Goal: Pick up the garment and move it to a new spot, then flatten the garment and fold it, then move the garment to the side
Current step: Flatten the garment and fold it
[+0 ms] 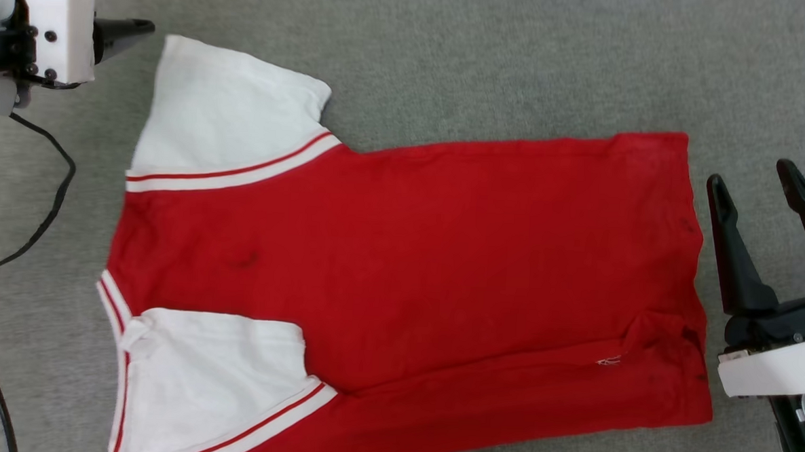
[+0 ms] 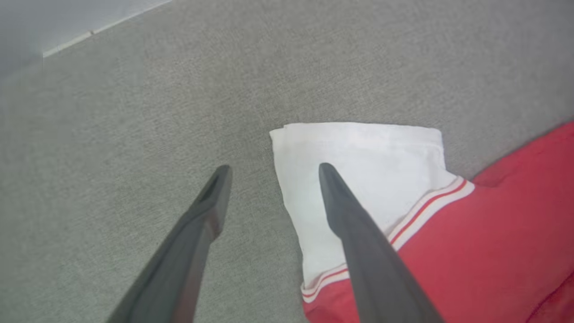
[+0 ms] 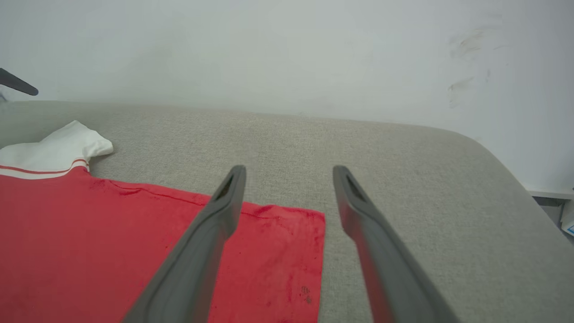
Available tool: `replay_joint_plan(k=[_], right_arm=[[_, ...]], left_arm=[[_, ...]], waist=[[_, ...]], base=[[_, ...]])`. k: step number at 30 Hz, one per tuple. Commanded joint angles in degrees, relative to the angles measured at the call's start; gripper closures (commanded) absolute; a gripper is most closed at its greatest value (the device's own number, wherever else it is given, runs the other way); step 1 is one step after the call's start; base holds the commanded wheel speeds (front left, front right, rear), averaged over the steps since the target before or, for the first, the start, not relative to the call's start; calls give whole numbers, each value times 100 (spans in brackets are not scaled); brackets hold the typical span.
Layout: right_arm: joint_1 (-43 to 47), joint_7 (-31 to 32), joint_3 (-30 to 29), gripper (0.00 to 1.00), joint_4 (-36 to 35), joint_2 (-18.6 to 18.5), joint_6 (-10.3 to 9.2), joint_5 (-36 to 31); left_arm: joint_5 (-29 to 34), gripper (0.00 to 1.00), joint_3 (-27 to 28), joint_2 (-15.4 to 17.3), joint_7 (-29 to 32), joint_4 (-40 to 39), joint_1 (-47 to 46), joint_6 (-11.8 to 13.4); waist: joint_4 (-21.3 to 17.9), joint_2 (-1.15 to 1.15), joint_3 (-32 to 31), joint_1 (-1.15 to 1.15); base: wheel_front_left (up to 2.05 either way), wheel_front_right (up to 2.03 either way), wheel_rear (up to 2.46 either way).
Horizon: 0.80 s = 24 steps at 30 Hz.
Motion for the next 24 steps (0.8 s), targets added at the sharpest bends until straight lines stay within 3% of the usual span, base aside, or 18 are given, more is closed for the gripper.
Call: replay_joint_plan(k=[1, 5, 15, 16, 17, 21, 24], right_arm=[[-99, -5, 14, 0, -31, 6, -2, 4], [-227, 36, 53, 0, -48, -26, -2, -26], [-409, 15, 166, 0, 130, -120, -2, 55], [-450, 12, 166, 0, 142, -157, -2, 51], [-495, 16, 169, 0, 156, -201, -2, 49], [-799, 156, 125, 0, 180, -495, -2, -15], [-1107, 663, 285, 0, 259, -982, -2, 85]], left_arm=[[45, 0, -38, -16, 78, 48, -80, 26], [132, 0, -193, -159, 349, 262, -235, 37], [197, 0, -609, -486, 665, 813, -39, -303], [187, 76, -619, -510, 652, 843, -26, -317], [200, 100, -640, -532, 634, 852, -18, -358], [329, 100, -669, -514, 445, 844, -123, -447], [390, 100, -699, -550, 244, 750, -190, -496]], waist=[[-143, 0, 247, -1], [-186, 0, 494, -1], [-221, 0, 681, -1], [-217, 0, 664, -1], [-212, 0, 632, -1], [-138, 0, 430, -1], [-39, 0, 224, -1]], base=[[0, 0, 0], [0, 0, 0], [0, 0, 0], [0, 0, 0], [0, 0, 0], [0, 0, 0], [0, 0, 0]])
